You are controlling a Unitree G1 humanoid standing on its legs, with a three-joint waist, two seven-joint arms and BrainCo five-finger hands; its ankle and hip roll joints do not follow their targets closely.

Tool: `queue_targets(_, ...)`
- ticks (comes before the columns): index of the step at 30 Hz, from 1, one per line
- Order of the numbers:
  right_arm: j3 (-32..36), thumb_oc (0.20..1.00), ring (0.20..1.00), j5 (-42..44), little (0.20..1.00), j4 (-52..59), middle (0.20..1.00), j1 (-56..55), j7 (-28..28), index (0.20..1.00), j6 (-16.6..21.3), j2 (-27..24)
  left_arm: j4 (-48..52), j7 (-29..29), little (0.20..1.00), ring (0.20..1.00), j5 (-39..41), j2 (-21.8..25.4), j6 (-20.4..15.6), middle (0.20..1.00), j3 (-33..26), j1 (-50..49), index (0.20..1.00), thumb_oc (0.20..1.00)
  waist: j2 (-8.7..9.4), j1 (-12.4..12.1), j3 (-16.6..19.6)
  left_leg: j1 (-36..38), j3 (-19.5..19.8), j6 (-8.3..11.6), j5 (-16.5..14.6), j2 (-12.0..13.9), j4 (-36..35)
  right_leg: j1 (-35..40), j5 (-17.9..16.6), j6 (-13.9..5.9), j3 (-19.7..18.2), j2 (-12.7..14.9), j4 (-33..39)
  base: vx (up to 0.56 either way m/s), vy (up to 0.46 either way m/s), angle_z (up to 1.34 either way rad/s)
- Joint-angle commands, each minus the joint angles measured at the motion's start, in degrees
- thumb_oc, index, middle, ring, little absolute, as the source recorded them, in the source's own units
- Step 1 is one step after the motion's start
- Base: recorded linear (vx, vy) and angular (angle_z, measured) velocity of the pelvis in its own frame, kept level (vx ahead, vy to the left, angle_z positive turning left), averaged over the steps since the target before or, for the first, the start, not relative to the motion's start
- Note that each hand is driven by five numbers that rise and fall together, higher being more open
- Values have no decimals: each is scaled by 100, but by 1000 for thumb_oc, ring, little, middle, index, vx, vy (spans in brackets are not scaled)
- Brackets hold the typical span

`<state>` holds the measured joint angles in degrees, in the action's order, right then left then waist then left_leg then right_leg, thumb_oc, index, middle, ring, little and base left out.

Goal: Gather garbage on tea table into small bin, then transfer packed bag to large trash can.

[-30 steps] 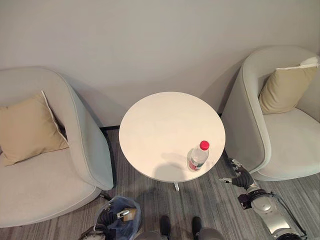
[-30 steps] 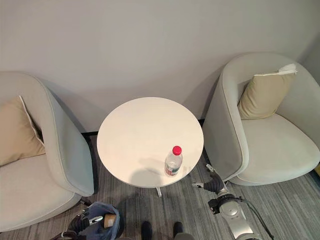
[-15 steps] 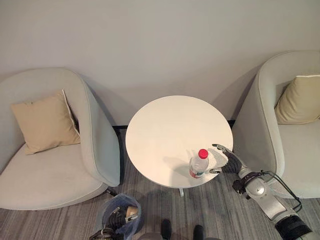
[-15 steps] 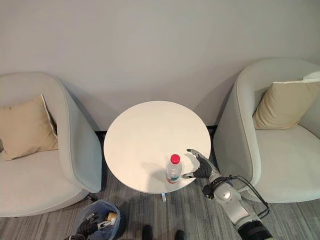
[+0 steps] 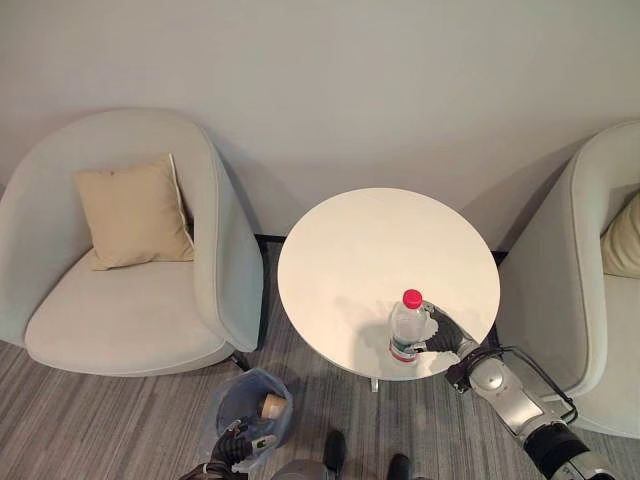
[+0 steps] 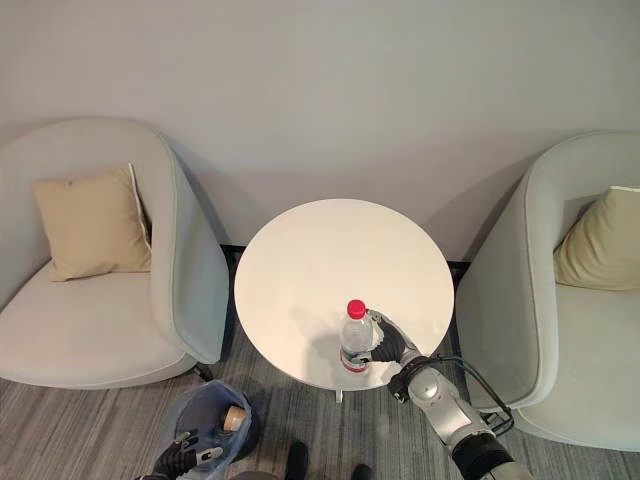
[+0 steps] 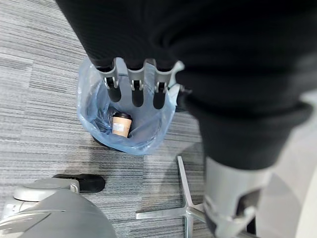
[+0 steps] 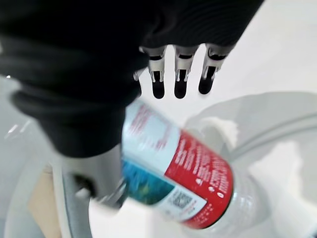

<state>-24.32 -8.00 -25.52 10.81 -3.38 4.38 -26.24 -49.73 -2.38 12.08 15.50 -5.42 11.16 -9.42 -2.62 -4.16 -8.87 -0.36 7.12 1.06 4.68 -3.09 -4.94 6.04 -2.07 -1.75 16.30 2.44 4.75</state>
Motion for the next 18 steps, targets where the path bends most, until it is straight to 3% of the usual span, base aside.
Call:
queue_targets(1, -70, 200, 200, 346, 200, 54, 200, 411, -226, 200, 120, 29, -59, -53, 1000, 1000, -154, 231, -120, 1000, 82, 281, 1000, 1000, 78, -146, 32, 14, -489, 382, -258, 360, 103, 136, 996, -292, -121, 108, -115, 16, 3, 7)
queue_targets(8, 200, 200, 200, 763, 200, 228, 200, 446, -278, 200, 154, -64, -7, -42, 1000, 1000, -114, 253, -94, 1000, 76, 249, 1000, 1000, 88, -144, 74, 54, -478, 404, -255, 365, 91, 207, 1003, -281, -94, 90, -81, -3, -3, 1)
queue_targets(14, 631, 200, 200, 956, 200, 2082, 200, -300, 38, 200, 496, -215, 60, -81, 1000, 1000, -61, 154, -46, 1000, -127, 283, 1000, 1000, 92, -4, 114, -19, -449, 501, -269, 429, 423, 261, 1146, -154, -158, 21, -259, -112, -70, 3)
queue_targets(17, 596, 200, 200, 755, 200, 2223, 200, -320, -64, 200, 540, -258, 102, -99, 1000, 1000, -21, 93, -63, 1000, -75, 334, 1000, 1000, 90, -102, -20, -472, -409, 619, -124, 410, 703, 254, 1121, -109, 89, 21, -176, -193, -56, 103)
queue_targets(18, 635, 200, 200, 645, 200, 2217, 200, -335, -216, 200, 510, -298, 116, -101, 1000, 1000, -31, 35, -65, 1000, 2, 351, 1000, 1000, 113, -101, -147, -753, -783, 528, -140, 409, 976, 217, 1054, -128, 341, 136, -164, -216, 53, 142)
